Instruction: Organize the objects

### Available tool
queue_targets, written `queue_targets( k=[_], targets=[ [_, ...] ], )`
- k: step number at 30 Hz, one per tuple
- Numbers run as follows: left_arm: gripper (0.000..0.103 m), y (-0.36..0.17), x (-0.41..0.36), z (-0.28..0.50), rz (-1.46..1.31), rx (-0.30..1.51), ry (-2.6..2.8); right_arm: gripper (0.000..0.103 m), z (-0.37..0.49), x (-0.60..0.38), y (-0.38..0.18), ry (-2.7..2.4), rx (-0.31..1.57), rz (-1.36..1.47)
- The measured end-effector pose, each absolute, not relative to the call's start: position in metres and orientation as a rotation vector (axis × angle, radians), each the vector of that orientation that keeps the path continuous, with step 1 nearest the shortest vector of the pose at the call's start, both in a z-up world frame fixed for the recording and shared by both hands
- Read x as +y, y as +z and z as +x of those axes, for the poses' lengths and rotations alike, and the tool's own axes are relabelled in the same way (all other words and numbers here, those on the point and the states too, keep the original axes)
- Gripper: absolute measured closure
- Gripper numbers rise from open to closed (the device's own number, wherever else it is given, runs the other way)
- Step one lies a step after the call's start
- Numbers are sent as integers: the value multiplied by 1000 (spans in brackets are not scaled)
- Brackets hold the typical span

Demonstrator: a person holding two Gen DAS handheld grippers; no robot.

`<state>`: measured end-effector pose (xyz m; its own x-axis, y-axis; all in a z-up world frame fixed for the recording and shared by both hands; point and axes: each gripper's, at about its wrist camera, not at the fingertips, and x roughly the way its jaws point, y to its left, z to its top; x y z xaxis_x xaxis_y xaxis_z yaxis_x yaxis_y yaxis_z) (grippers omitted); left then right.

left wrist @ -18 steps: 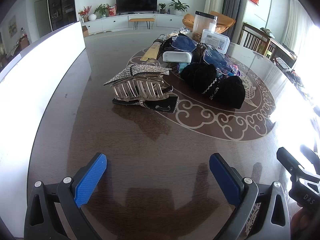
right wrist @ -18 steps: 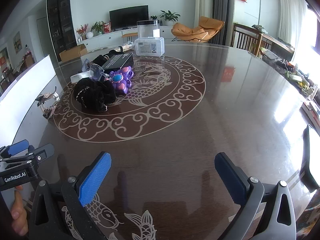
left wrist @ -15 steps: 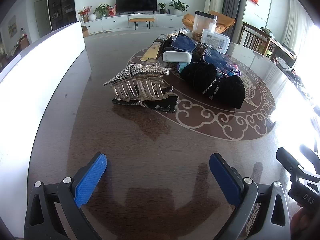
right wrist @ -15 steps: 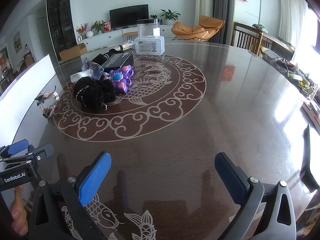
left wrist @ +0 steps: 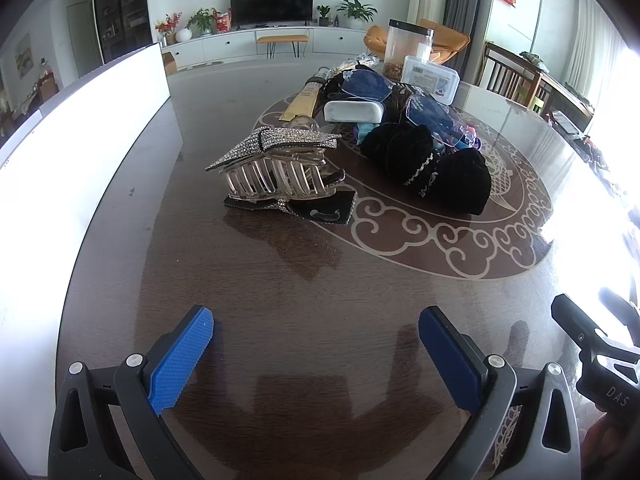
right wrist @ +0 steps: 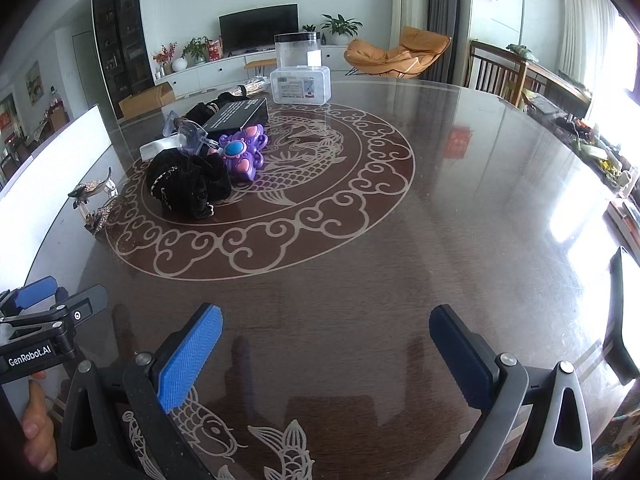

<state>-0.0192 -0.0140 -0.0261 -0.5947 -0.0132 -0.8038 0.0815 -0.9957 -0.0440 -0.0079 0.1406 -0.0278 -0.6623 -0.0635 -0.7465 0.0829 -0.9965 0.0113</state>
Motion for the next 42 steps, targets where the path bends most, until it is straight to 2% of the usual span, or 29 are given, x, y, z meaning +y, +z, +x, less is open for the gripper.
queue_targets(
  k=[42],
  targets=[
    [0, -27, -12, -16, 1384, 122, -2741, 0, -3, 138, -30, -2765, 33, 1282]
  ],
)
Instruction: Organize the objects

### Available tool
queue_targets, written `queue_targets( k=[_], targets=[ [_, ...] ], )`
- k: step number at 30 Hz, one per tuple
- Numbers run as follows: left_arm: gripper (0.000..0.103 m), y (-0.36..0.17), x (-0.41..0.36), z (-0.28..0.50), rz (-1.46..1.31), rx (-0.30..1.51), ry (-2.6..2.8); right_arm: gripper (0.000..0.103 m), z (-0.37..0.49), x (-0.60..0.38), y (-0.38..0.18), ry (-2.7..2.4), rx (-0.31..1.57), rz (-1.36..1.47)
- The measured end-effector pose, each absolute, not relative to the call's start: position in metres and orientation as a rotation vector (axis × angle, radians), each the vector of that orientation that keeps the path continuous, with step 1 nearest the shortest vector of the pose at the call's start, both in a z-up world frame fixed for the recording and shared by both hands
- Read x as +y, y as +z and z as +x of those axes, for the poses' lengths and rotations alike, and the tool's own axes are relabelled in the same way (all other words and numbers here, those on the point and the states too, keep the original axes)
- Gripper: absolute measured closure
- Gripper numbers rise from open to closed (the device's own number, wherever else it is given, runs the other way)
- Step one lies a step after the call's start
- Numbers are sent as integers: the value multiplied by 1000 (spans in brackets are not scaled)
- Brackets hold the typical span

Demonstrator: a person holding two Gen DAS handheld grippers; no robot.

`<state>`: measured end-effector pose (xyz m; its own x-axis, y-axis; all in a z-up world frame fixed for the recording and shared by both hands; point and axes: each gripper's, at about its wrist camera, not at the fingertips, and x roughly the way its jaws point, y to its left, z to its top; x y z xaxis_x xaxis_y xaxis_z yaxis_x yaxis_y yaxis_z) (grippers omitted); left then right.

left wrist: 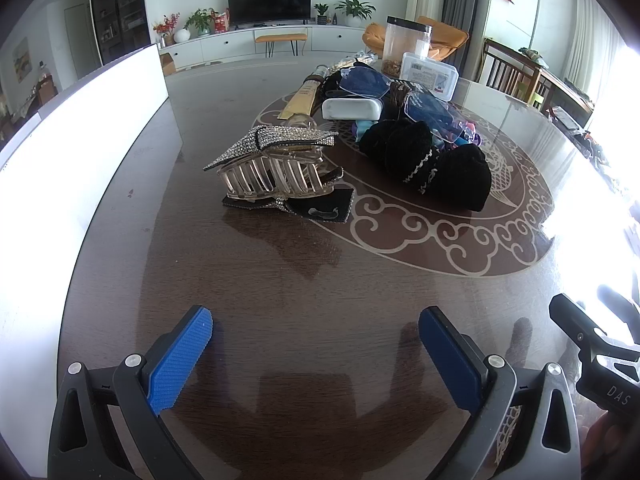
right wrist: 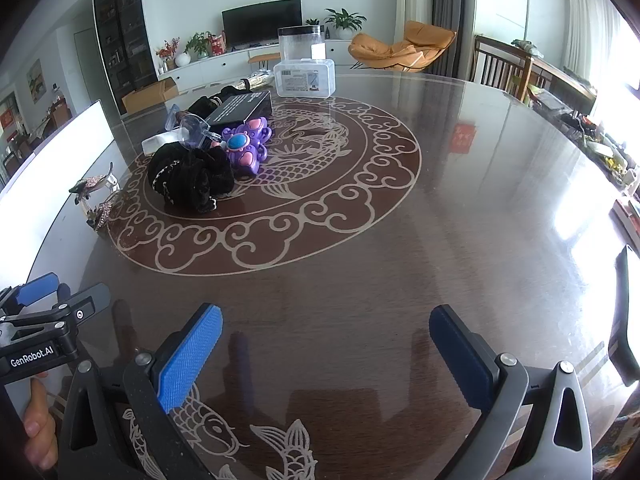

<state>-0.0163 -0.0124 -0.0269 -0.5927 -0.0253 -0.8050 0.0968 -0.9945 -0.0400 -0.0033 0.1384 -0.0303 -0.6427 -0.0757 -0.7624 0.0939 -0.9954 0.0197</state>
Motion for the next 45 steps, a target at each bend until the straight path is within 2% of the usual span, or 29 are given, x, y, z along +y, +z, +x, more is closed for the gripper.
queue_targets(
  k=[45],
  targets=[
    [0, -25, -12, -13, 1397, 73, -2723, 0, -9, 142, -32, -2729, 37, 1344]
  ],
)
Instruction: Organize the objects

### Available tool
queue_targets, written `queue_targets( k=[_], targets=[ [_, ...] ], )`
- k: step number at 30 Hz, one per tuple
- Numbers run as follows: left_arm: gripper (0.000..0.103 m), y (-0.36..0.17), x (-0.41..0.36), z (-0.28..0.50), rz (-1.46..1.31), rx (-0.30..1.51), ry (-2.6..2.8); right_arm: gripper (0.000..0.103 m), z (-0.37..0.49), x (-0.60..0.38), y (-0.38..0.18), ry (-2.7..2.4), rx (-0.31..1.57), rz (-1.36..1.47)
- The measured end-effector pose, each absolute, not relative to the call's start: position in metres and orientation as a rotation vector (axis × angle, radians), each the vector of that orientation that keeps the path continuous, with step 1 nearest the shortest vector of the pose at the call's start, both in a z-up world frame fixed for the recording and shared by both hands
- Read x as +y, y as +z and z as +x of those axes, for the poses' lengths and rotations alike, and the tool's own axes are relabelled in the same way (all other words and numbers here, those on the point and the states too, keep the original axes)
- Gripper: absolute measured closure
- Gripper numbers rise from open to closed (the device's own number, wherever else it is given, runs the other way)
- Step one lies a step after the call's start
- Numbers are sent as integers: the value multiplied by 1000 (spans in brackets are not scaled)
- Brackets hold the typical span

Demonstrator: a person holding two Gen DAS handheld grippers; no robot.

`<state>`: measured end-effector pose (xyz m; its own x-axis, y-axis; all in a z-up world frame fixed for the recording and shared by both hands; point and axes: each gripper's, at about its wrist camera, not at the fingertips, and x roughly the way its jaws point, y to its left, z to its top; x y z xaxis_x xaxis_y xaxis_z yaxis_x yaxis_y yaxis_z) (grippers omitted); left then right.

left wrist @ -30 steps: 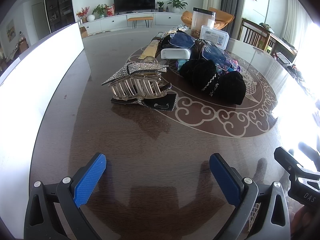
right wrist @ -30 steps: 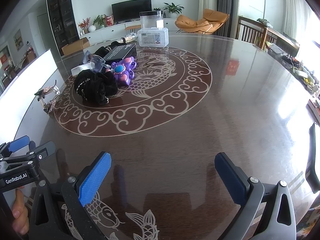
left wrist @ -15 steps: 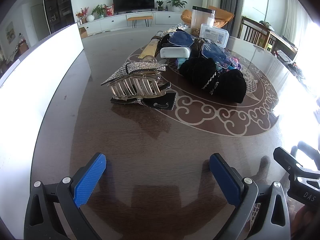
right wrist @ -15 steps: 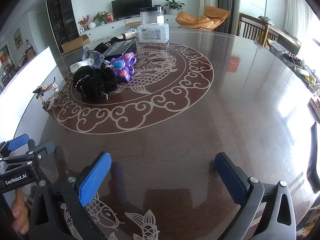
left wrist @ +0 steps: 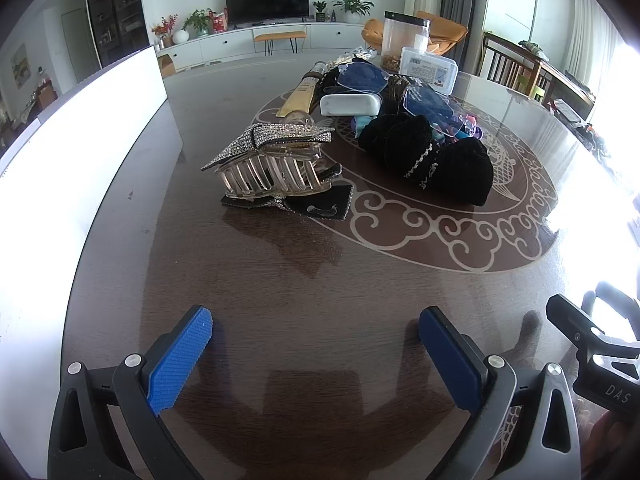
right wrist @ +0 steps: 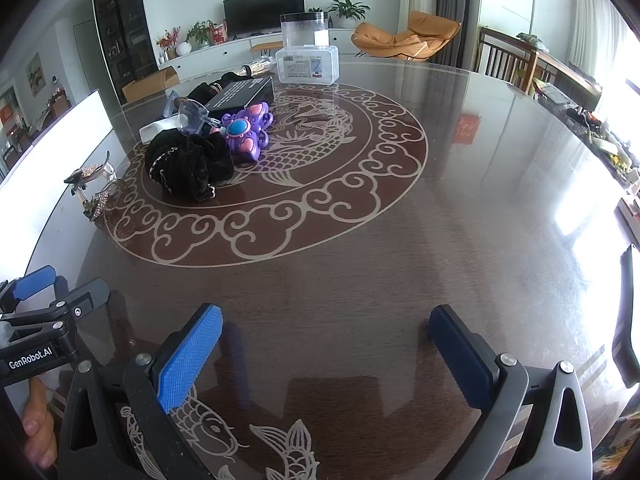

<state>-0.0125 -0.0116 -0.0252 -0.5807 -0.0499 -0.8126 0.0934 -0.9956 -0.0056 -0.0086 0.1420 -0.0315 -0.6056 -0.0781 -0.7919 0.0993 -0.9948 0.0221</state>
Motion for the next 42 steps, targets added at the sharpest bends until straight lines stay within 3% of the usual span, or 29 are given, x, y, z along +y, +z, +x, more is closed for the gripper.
queue_targets(
  k=[27, 35, 42],
  targets=[
    [0, -22, -31, 16, 1537, -29, -2780, 0, -8, 141, -33, -2729, 47, 1348],
    [0, 30, -62, -38, 1315, 243, -2801, 0, -8, 141, -32, -2728, 55, 1352],
    [0, 11, -43, -93, 1366, 3, -2677, 0, -8, 141, -32, -2728, 55, 1352]
  ],
)
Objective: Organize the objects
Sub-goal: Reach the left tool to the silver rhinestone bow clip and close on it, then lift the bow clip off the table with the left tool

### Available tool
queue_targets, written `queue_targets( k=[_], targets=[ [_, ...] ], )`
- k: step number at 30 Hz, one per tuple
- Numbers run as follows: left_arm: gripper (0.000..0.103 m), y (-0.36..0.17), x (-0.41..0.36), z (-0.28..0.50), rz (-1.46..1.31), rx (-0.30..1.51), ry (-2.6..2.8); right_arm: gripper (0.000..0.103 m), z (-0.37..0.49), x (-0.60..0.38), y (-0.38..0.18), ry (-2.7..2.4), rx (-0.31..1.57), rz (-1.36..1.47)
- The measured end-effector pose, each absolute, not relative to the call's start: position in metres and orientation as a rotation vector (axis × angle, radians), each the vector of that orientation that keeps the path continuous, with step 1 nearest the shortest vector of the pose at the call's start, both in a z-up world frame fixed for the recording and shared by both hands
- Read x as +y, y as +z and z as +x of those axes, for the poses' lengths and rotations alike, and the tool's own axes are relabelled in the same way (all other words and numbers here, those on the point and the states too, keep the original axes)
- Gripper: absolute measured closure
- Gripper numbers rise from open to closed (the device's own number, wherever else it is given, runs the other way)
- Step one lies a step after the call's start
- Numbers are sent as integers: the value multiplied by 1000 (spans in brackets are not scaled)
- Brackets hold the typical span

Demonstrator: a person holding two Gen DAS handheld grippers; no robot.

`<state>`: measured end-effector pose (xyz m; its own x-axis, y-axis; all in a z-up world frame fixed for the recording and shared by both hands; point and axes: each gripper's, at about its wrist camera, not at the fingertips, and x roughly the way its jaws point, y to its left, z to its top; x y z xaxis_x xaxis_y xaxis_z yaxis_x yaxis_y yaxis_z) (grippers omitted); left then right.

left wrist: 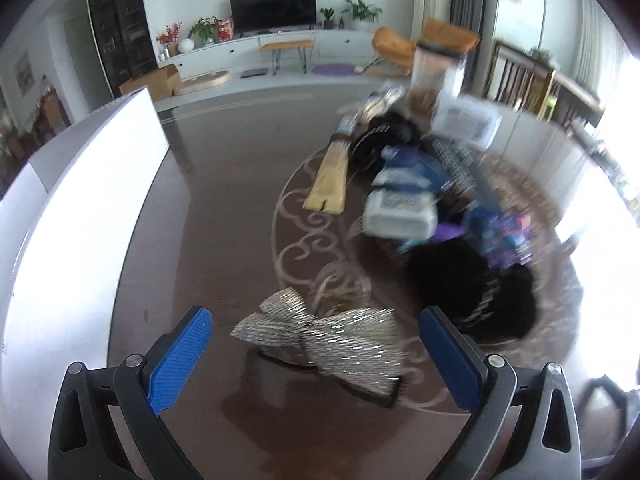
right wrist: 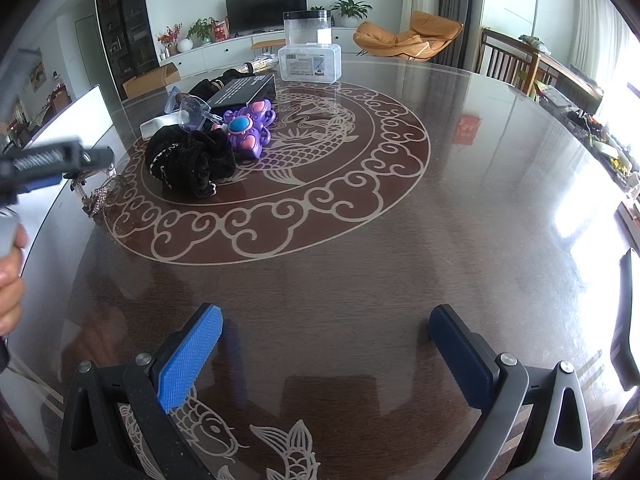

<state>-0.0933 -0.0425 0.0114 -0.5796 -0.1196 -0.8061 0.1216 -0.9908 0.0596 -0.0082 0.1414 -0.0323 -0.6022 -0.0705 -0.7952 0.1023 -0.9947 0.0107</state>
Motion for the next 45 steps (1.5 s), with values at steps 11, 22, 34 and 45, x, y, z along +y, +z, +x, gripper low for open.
queue_targets(
  k=[11, 22, 34, 45],
  targets=[
    [0, 11, -88, -43, 1372, 64, -2639, 0, -9, 141, -32, -2727, 71, 1358],
    [0, 10, -83, -55, 1369, 158, -2718, 0, -8, 141, -33, -2728, 71, 1358],
    [0, -13, -82, -112, 1403, 107, -2563, 0, -8, 140, -33, -2727, 76, 1360],
    [0, -17, -84, -108, 1340, 150, -2590, 0, -7, 139, -32, -2727, 84, 1363]
  ],
)
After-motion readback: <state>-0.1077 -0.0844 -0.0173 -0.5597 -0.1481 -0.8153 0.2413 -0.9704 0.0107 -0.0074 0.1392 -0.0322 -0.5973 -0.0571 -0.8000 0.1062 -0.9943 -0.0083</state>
